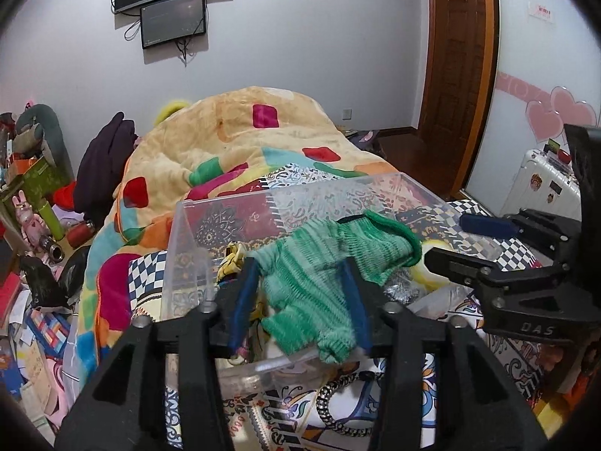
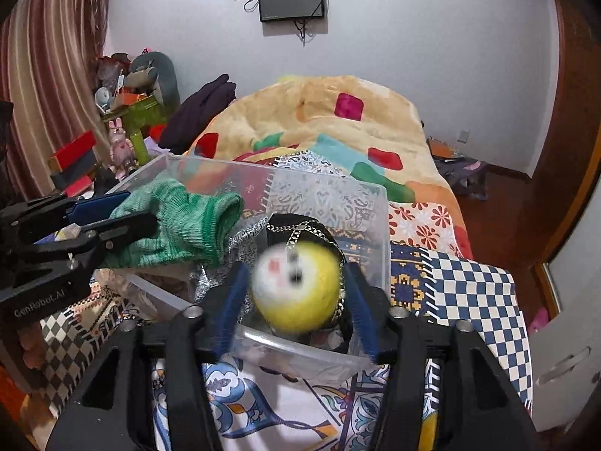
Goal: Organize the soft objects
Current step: 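Carry the glove into the box with the left tool while the right tool drops the plush ball in, then grasp the black beaded bracelet with the left tool while the right tool grasps the yellow sponge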
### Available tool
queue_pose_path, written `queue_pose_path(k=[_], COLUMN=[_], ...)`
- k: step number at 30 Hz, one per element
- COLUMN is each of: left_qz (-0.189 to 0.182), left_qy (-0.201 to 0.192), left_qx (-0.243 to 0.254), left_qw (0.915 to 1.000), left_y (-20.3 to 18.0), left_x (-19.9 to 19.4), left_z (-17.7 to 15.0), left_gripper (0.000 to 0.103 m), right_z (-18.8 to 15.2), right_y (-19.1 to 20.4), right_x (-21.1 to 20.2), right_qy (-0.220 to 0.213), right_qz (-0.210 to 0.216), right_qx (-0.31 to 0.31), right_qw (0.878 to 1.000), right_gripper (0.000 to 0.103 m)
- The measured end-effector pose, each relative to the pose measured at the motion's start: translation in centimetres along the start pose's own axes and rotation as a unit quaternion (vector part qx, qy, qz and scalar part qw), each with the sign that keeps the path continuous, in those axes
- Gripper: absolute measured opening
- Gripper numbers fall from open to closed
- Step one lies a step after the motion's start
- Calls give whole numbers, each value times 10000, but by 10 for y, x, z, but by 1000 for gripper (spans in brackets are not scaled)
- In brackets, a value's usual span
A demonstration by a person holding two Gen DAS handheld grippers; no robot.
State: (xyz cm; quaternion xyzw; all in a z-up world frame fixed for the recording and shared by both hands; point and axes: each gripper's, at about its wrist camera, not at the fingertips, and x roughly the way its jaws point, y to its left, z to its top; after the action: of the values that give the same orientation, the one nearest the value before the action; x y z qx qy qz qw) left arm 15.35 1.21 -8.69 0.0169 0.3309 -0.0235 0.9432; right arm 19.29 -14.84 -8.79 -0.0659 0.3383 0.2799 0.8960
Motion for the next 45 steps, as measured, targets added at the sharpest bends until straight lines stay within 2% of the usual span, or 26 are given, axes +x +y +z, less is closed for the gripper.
queue_pose_path(k=[1, 8, 11, 13, 16, 19, 24, 28, 33, 35, 39, 41, 43, 45], left_qz=[1, -139, -147, -146, -252, -390, -362, -248, -205, -234, -332, -388, -460, -524], left_qy=[-18, -131, -267, -345, -394, -320, -124, 18, 255, 355, 593, 693, 794, 901], left_qx=[-8, -101, -60, -34, -100, -247, -286, -304, -293, -338, -368, -384, -373, -362], left_qw=[10000, 9998, 9995, 9993, 9989, 9984, 9989, 9992, 9990, 9985, 9970, 9961, 9951, 9939], left_y=[0, 4, 3, 3, 6, 9, 9, 8, 5, 5, 3, 2, 0, 0], left_x=[-2, -21, -35, -45, -55, -60, -58, -53, -41, -36, -24, -20, -16, -12], left_z=[-1, -2, -3, -5, -9, -17, -32, -47, -60, -63, -67, -69, -70, -71], left_gripper=[53, 66, 72, 81, 93, 95, 95, 95, 94, 91, 75, 70, 60, 53], right_z=[0, 1, 0, -1, -5, -12, -31, -51, -67, -73, -82, -84, -85, -87], right_y=[-1, -4, -7, -11, -21, -30, -47, -62, -84, -91, -97, -97, -96, -95], right_x=[-1, -25, -42, -52, -68, -77, -83, -73, -52, -47, -42, -41, -41, -42], right_qy=[-14, -195, -354, -449, -525, -530, -347, 15, 393, 525, 669, 715, 772, 751], right_qz=[-3, -33, -63, -121, -296, -453, -761, -960, -959, -957, -803, -747, -683, -687], right_qx=[22, -31, -11, 16, 106, 263, 443, 634, 936, 1064, 1187, 1199, 1210, 1209], right_qw=[10000, 9998, 9994, 9989, 9981, 9972, 9955, 9934, 9902, 9883, 9874, 9874, 9873, 9874], right_gripper=[65, 65, 70, 77, 80, 80, 81, 81, 81, 81, 80, 71, 60, 58])
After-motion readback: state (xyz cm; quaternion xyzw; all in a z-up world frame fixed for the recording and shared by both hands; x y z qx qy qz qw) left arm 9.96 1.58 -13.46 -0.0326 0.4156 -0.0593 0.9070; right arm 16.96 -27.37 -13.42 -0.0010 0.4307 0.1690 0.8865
